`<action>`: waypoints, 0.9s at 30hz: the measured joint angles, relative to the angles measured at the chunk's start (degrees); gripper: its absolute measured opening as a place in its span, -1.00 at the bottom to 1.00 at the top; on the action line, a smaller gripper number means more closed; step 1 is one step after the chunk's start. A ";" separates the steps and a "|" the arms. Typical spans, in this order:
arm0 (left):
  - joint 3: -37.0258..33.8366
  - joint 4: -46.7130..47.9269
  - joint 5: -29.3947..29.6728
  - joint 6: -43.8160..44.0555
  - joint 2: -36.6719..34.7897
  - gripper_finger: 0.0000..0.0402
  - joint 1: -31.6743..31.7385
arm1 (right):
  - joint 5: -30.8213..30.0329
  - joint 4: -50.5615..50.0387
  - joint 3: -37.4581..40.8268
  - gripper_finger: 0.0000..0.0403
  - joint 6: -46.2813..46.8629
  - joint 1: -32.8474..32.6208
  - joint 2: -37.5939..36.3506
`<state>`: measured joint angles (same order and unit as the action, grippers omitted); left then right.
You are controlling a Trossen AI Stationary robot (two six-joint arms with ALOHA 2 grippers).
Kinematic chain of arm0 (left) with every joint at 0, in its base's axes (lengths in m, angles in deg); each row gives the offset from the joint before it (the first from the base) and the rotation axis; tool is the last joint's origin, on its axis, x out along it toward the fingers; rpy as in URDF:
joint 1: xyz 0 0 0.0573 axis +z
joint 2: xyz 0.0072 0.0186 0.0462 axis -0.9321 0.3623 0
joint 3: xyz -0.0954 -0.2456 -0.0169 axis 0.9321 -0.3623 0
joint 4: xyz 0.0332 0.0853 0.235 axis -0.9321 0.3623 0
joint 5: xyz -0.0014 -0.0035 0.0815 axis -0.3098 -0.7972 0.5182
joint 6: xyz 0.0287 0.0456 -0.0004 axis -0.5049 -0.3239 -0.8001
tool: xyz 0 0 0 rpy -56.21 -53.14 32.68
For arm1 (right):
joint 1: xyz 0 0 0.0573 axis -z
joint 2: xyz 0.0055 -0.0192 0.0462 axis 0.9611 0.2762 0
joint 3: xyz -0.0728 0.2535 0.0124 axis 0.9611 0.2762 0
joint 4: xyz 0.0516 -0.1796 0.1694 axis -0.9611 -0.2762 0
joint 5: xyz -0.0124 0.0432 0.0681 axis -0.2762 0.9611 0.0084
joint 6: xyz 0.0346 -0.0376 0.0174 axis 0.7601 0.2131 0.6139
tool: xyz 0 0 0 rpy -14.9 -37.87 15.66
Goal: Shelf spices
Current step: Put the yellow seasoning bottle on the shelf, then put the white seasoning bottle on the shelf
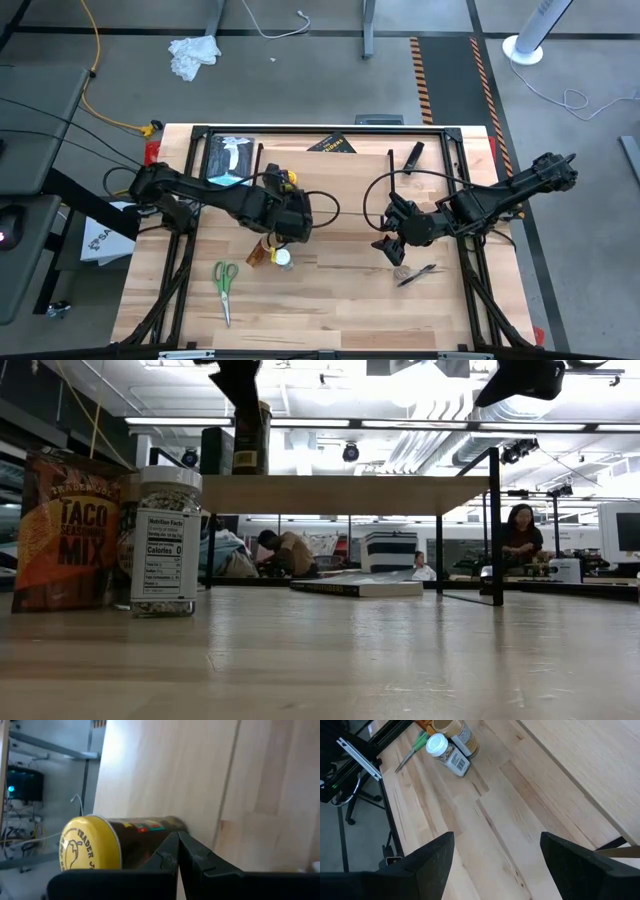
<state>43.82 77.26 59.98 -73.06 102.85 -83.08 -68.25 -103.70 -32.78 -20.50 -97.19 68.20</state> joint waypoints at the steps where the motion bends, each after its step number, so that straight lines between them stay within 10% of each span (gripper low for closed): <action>1: -0.39 0.01 0.01 -0.01 0.00 -1.00 0.27 | -0.02 0.02 0.00 0.45 0.04 0.00 0.00; 14: -3.91 -1.91 1.44 -0.01 -0.02 -1.00 5.55 | -0.02 0.01 0.00 0.45 0.00 0.00 0.00; 21: 2.95 -0.37 -19.85 1.31 -1.81 -0.99 -0.08 | 0.00 0.01 0.00 0.45 0.00 0.00 0.00; 27: 2.11 -0.12 -25.20 -2.98 -2.16 -0.75 -5.38 | -0.02 0.00 0.00 0.45 -0.03 0.00 0.00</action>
<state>45.94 77.14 34.78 -76.05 100.68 -88.46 -68.27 -103.70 -32.78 -20.53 -97.19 68.20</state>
